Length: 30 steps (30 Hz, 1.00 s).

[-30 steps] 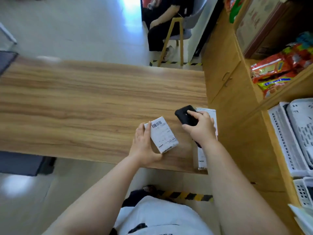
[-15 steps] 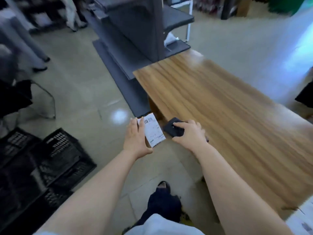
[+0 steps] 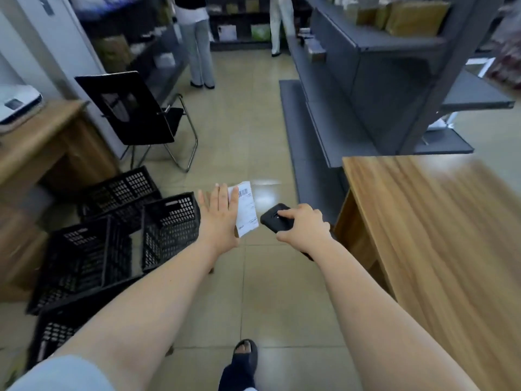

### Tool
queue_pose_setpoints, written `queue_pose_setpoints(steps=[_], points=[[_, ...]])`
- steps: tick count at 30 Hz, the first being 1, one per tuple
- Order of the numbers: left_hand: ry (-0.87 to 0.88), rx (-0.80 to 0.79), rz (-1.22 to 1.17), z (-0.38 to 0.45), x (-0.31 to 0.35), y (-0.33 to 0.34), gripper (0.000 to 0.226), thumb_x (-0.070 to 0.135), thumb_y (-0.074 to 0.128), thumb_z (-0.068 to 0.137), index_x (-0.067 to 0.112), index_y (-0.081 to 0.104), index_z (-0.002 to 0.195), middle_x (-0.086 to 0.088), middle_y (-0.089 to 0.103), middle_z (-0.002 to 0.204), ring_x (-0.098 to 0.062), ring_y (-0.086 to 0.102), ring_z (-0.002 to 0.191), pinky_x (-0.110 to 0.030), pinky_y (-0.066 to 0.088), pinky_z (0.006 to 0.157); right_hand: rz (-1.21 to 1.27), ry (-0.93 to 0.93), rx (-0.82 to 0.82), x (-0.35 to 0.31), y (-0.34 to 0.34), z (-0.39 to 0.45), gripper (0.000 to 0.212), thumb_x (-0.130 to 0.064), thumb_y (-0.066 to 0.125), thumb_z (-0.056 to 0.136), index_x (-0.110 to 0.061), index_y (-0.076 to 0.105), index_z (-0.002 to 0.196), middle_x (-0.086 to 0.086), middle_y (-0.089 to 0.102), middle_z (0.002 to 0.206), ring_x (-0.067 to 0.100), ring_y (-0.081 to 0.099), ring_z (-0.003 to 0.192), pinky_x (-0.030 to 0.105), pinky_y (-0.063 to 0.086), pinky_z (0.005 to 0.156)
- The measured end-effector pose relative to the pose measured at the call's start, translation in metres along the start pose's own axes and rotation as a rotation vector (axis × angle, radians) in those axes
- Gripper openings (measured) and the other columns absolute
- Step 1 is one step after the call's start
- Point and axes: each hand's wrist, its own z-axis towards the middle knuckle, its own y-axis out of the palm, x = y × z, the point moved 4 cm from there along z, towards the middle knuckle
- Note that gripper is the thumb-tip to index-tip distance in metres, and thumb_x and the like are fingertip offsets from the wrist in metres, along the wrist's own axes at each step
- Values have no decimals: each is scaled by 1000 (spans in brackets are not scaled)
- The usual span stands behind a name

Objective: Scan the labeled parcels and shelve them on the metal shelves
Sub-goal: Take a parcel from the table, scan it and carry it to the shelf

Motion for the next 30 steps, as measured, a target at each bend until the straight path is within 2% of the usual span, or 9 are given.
queue_pose_setpoints(steps=[5, 9, 14, 20, 22, 24, 25, 28, 30], points=[[-36, 37, 4, 103, -66, 3, 116, 47, 66, 77, 7, -14, 151, -22, -1, 160, -39, -6, 151, -69, -4, 114, 27, -66, 18, -70, -24, 113, 46, -36, 65, 78, -49, 60, 122, -5, 43, 107, 25, 40, 107, 38, 33, 85], [-31, 29, 23, 188, -105, 16, 117, 51, 64, 80, 7, -21, 148, -22, -6, 159, -39, -9, 151, -69, -4, 114, 6, -73, 27, -104, -33, 198, 49, -36, 66, 79, -50, 58, 125, -4, 48, 117, 24, 41, 108, 36, 30, 82], [-40, 2, 2, 283, -130, 40, 122, 51, 69, 74, 7, -17, 149, -23, 0, 159, -40, -11, 148, -72, 0, 114, 49, -46, 3, -117, -42, 294, 49, -34, 66, 78, -48, 58, 125, -3, 48, 121, 26, 41, 111, 36, 29, 82], [-75, -41, -27, 413, -137, 62, 122, 52, 68, 75, 7, -16, 152, -23, -2, 160, -39, -13, 147, -72, -2, 114, 156, -21, -70, -105, -64, 428, 54, -30, 71, 71, -48, 62, 121, -8, 55, 119, 23, 50, 109, 41, 47, 93], [-98, -68, -44, 462, -137, 70, 121, 54, 67, 76, 8, -11, 155, -23, -1, 160, -40, -9, 150, -72, -1, 114, 165, -45, -42, -98, -75, 483, 52, -29, 72, 72, -44, 63, 121, -6, 57, 117, 22, 52, 105, 39, 49, 89], [-163, -81, -126, 510, -138, 75, 123, 55, 70, 72, 10, -7, 156, -21, 1, 159, -38, -6, 151, -71, 0, 115, 158, -92, 16, -90, -87, 538, 52, -29, 71, 75, -41, 62, 124, -4, 55, 120, 21, 48, 107, 33, 41, 79], [-216, -81, -199, 532, -138, 75, 126, 55, 73, 69, 11, -5, 157, -20, 2, 158, -37, -5, 150, -69, 1, 116, 164, -115, 46, -86, -94, 566, 55, -30, 70, 76, -42, 60, 128, -5, 52, 125, 21, 45, 112, 31, 35, 80], [-389, -40, -427, 593, -136, 75, 130, 57, 76, 59, 14, 1, 157, -18, 6, 155, -36, 2, 148, -62, 3, 119, 230, -156, 119, -79, -112, 645, 60, -34, 72, 76, -43, 55, 133, -12, 42, 139, 17, 36, 122, 28, 26, 90], [-482, 14, -543, 633, -132, 75, 128, 60, 77, 58, 16, 8, 157, -19, 11, 154, -36, 9, 145, -57, 8, 120, 267, -173, 162, -82, -122, 694, 61, -33, 73, 76, -41, 55, 134, -11, 39, 144, 17, 34, 125, 30, 26, 97]])
